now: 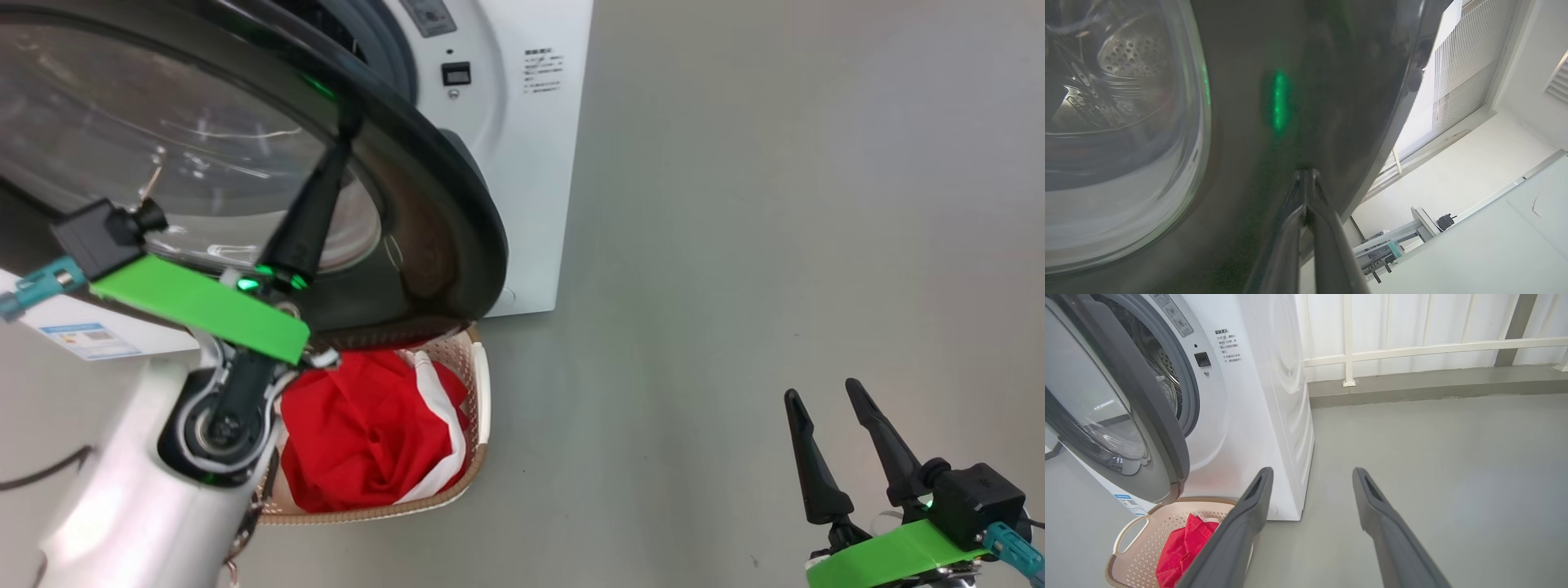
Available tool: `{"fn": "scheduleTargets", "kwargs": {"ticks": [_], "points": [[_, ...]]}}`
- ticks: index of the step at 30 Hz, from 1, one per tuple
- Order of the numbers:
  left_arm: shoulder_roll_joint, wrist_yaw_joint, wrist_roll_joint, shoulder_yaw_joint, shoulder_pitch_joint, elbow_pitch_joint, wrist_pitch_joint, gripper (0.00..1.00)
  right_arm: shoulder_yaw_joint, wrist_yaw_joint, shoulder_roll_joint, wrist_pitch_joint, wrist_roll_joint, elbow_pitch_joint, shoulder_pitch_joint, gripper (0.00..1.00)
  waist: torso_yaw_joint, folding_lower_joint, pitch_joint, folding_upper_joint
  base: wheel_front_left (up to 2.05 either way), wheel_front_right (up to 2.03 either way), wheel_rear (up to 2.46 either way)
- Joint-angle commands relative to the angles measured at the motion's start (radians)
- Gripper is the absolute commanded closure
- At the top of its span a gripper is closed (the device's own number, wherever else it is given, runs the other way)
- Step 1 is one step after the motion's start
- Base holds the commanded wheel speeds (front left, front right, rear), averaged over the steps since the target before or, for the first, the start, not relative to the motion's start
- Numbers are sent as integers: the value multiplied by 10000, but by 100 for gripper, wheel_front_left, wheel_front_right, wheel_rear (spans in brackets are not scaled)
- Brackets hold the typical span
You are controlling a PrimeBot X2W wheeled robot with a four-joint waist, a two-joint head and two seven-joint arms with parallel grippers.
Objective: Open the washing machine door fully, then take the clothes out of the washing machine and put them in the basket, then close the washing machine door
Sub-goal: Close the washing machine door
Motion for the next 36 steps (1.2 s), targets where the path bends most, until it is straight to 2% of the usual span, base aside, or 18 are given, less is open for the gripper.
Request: {"fn": "scheduleTargets", "kwargs": {"ticks": [1,18,34,36], "points": [[388,-67,-44,248,-543,-92,-187,100,226,2,-72,-65,37,-237,-309,0,-95,-1,35,0,0,0,0],[1104,-67,-759,-606,-1253,618,-1289,100,177,2,11,-65,47,-273,-331,0,-384,-1,95,0,0,0,0],[1379,-67,-1343,-1095,865,472,-1981,100,34,2,-142,-65,3,-232,-58,0,88,-1,-434,0,0,0,0],[1380,-67,-1281,-1061,1188,499,-2051,83,20,2,-158,-65,-1,-225,-12,0,147,-1,-516,0,0,0,0]]}}
